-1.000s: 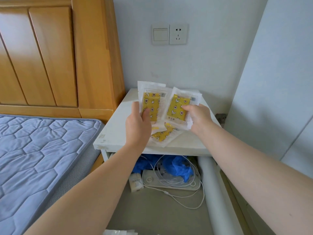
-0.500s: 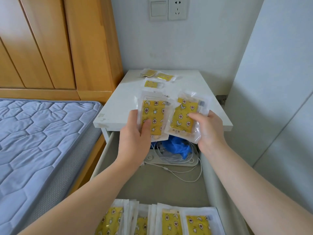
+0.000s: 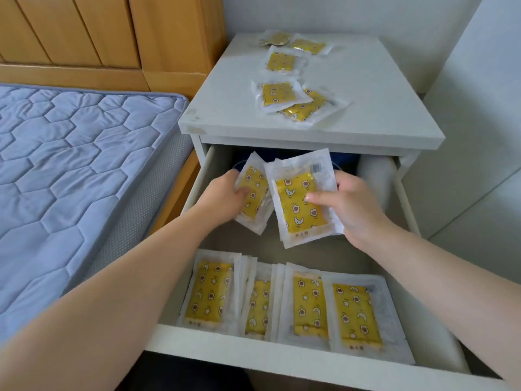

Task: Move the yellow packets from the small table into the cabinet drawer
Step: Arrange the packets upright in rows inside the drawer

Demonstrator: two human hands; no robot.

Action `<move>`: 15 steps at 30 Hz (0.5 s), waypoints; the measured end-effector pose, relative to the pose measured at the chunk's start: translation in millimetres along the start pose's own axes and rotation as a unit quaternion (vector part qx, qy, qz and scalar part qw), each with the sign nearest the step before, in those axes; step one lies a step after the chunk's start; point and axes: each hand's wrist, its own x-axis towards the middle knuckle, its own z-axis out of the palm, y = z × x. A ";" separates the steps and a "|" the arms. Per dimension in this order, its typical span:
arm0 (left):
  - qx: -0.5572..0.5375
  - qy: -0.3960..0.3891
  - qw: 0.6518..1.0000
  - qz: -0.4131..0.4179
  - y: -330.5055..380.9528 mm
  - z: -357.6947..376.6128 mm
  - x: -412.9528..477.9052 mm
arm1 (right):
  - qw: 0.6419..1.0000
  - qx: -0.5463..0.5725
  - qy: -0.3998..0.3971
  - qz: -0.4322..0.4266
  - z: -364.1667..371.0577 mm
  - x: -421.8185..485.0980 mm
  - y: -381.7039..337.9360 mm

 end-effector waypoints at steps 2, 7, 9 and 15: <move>0.012 0.029 1.000 -0.005 -2.1 -1.6 4.2 | 0.995 -0.005 -0.032 0.099 10.0 -5.4 10.6; -0.001 0.038 0.999 -0.018 -5.1 -0.3 13.7 | 0.935 0.065 -0.097 0.334 48.3 -20.2 37.8; -0.006 0.039 0.999 -0.019 -5.2 -0.2 14.6 | 0.940 0.062 -0.094 0.321 69.1 -27.2 44.7; -0.043 0.029 0.998 -0.024 -10.4 -0.9 17.6 | 0.939 -0.107 -0.191 0.264 119.6 -46.5 49.0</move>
